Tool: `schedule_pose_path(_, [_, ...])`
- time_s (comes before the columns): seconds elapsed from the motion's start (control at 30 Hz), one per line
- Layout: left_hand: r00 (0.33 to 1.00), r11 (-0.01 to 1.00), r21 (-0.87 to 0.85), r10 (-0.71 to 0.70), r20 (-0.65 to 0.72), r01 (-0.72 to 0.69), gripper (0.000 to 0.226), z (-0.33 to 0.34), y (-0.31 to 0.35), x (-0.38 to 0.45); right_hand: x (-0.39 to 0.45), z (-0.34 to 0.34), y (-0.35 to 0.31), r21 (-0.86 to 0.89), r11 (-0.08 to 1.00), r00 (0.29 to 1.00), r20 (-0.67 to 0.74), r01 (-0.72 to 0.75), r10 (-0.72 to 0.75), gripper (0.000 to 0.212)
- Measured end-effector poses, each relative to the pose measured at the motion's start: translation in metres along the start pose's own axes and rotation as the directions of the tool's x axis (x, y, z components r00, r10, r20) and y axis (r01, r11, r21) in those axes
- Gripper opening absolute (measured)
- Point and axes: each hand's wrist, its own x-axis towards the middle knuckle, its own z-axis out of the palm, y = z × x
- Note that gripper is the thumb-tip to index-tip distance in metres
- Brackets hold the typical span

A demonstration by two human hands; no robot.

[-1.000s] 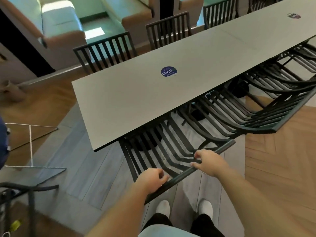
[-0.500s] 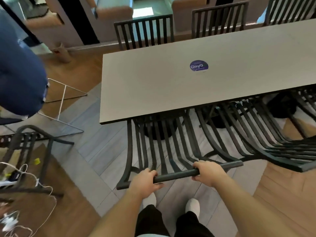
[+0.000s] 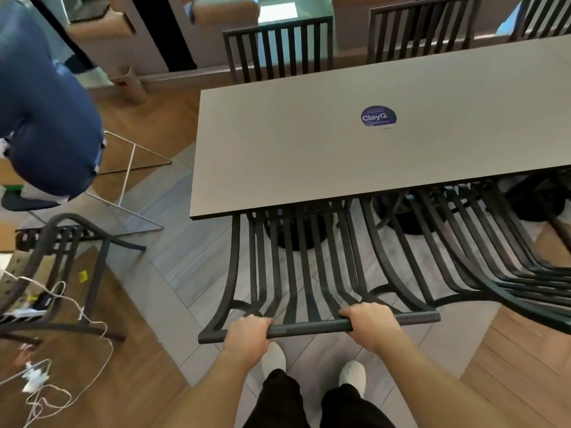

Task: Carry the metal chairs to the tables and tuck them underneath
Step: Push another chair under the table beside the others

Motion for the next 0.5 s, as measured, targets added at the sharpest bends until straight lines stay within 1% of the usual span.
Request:
schedule_pose_path(0.1, [1.0,1.0,-0.017,0.004,0.001,-0.004,0.039,0.001,-0.01,0.001,0.005,0.001,-0.006,-0.009,1.0,1.0,-0.012,0.02,-0.021,0.03])
schedule_pose_path(0.2, [1.0,1.0,-0.022,0.0,-0.03,-0.001,0.042,-0.001,-0.014,0.005,0.013,-0.003,-0.009,-0.029,0.999,0.999,-0.02,0.027,-0.028,0.028])
schedule_pose_path(0.3, [0.999,1.0,0.01,-0.015,-0.047,0.016,0.038,-0.01,-0.016,0.015,0.022,-0.01,-0.01,-0.039,0.999,0.999,-0.031,0.027,-0.028,0.029])
schedule_pose_path(0.5, [1.0,0.998,0.053,-0.023,-0.02,0.024,0.034,-0.02,-0.018,0.032,0.038,-0.019,-0.006,-0.049,0.998,0.999,-0.022,0.03,-0.031,0.032])
